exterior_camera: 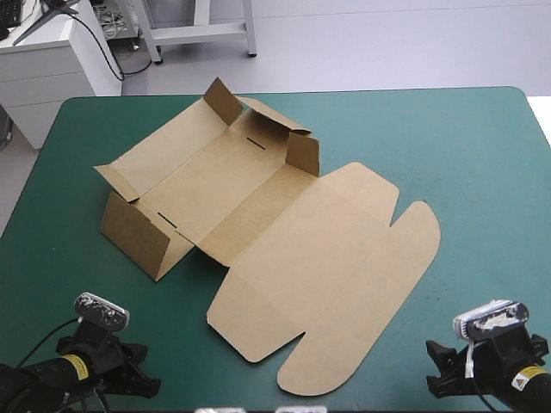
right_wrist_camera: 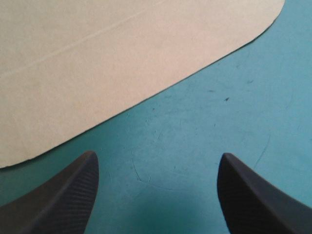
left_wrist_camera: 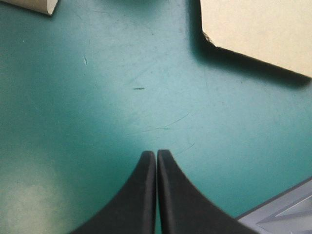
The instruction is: Fold the box
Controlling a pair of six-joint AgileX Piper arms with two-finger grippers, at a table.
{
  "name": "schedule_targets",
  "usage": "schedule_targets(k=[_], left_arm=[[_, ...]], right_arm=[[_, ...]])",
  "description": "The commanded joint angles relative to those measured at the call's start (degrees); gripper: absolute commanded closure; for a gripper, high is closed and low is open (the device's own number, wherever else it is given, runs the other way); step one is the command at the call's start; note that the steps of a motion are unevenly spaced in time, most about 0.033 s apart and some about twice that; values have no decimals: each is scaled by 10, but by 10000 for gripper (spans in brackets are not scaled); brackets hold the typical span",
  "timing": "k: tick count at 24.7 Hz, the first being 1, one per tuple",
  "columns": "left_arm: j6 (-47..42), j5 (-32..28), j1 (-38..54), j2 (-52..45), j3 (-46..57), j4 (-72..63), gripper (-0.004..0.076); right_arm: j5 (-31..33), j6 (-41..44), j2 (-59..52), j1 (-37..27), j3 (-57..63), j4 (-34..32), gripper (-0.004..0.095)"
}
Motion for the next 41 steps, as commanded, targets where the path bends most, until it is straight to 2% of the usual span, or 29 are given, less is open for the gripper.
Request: schedule_targets(k=[1, 6, 15, 24, 31, 41], left_arm=[[0, -25, -4, 4, -16, -10, 732], [0, -25, -4, 4, -16, -10, 732], [0, -25, -4, 4, -16, -10, 732], [-3, -25, -4, 4, -16, -8, 732], [-3, -25, -4, 4, -16, -8, 732], [-3, -25, -4, 4, -16, -8, 732]], right_arm=[[-26, 3, 65, 2, -78, 9, 268], [1, 5, 180, 2, -176, 9, 270], [-2, -36, 429, 2, -382, 36, 270], [-19, -108, 713, 8, -652, 211, 271], [-68, -126, 883, 111, -789, 165, 267], [-90, -129, 996, 151, -865, 161, 263]])
